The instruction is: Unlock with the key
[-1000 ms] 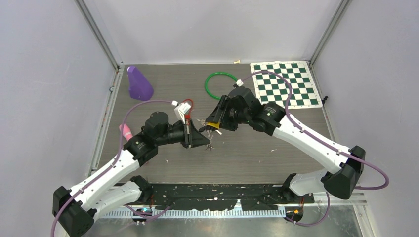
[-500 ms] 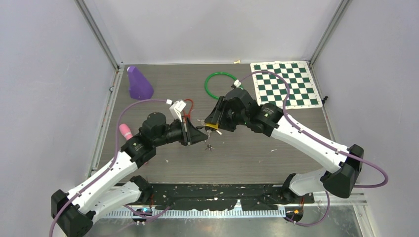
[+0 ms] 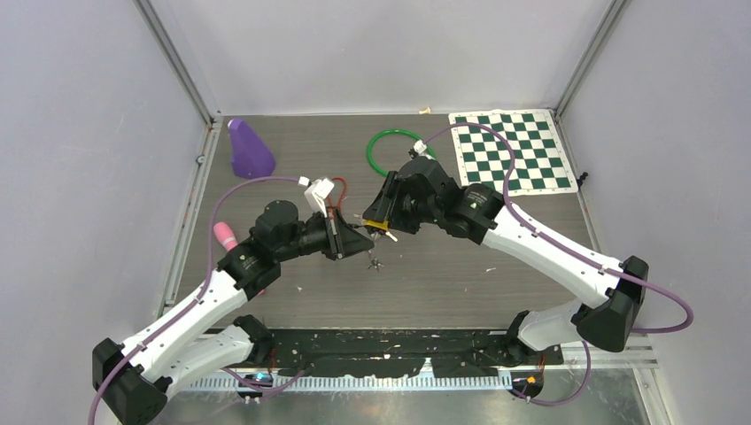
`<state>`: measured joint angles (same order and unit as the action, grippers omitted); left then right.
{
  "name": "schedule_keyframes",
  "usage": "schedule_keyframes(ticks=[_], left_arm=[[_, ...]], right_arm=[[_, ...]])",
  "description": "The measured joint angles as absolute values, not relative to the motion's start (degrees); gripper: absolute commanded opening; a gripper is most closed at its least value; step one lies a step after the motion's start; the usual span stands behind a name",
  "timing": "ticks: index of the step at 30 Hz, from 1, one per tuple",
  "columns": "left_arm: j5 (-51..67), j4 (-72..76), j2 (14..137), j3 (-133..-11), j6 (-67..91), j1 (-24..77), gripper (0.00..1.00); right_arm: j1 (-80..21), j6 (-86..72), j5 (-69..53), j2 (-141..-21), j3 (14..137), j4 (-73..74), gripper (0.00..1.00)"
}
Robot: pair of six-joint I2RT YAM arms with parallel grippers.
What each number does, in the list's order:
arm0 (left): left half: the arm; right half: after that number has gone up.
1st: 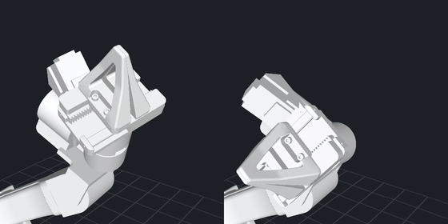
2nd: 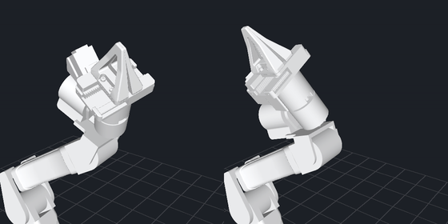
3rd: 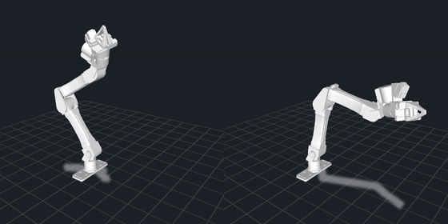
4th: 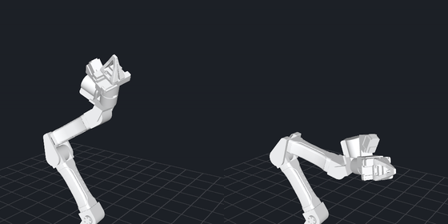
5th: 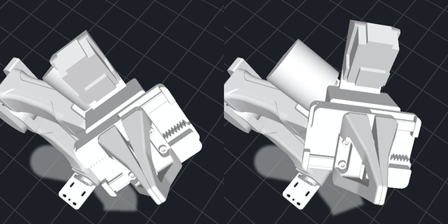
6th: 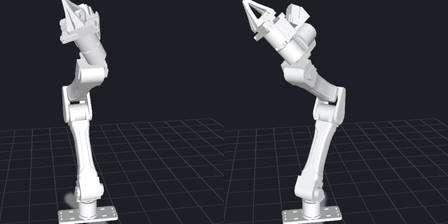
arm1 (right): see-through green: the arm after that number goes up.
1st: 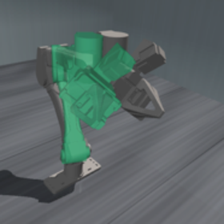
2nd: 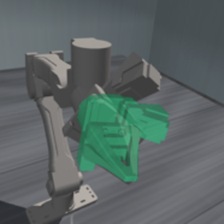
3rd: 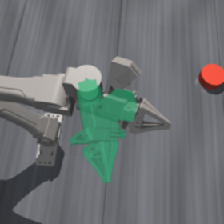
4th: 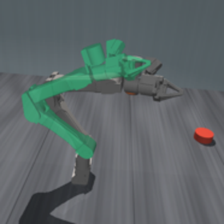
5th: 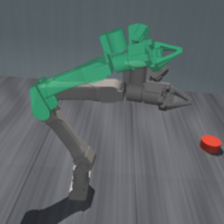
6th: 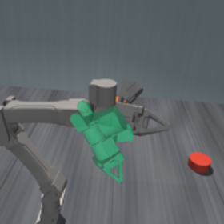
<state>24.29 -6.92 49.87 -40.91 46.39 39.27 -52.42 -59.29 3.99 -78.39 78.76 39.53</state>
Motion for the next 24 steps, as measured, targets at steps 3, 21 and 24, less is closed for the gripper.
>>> schedule_keyframes(ticks=[3,21,24], left_arm=[[24.0,-6.9,49.8,-40.9,46.4,39.2,0.0],[23.6,-8.4,48.1,-40.8,48.0,37.1,0.0],[23.6,-8.3,48.1,-40.7,48.2,37.0,0.0]], right_arm=[[-52.7,-58.7,4.3,-78.8,79.3,39.9,0.05],[-53.6,-57.2,5.2,-79.3,79.6,38.9,0.05],[-53.6,-57.2,5.2,-79.3,79.6,38.9,0.05]])
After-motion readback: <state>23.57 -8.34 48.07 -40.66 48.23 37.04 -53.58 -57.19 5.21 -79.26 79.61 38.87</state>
